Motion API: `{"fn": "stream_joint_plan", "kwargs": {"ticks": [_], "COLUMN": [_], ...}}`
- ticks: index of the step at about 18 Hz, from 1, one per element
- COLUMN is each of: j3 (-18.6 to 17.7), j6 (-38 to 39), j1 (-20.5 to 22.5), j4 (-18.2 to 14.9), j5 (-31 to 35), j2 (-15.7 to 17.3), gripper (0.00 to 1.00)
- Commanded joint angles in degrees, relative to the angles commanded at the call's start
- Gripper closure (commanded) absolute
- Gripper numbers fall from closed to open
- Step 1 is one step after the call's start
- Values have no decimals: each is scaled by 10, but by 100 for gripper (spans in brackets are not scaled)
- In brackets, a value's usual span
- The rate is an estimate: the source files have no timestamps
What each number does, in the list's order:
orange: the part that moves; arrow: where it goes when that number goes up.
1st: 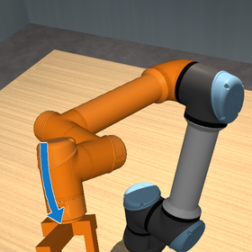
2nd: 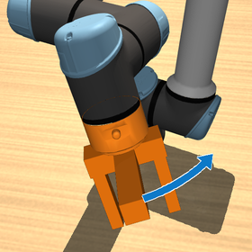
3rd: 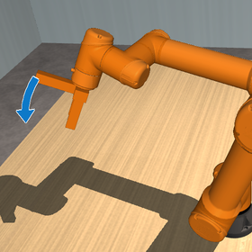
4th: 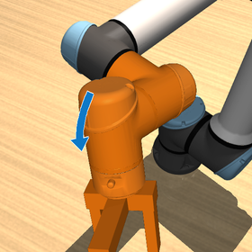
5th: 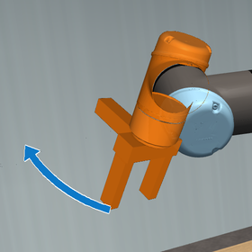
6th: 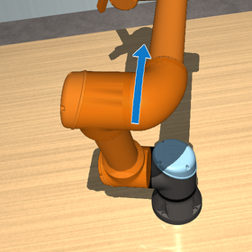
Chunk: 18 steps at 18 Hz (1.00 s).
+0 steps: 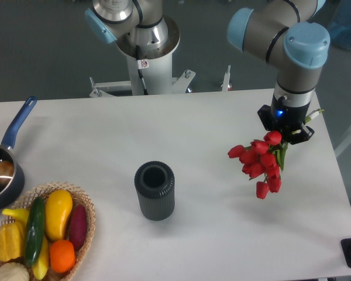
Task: Place the flowers on the table
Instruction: 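Lower the held red tulips toward the table beside the black canister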
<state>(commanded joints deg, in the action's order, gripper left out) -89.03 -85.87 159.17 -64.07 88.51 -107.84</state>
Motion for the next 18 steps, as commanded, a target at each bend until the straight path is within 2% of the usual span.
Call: {"fn": "stream_joint_plan", "kwargs": {"ticks": [4, 12, 18], "j3": [0, -37, -75], "j6": [0, 2, -1], "j1": [0, 0, -7], "j4": [-2, 5, 23], "j5": [1, 1, -1], "j2": [-1, -3, -29], "gripper": [93, 93, 94]}}
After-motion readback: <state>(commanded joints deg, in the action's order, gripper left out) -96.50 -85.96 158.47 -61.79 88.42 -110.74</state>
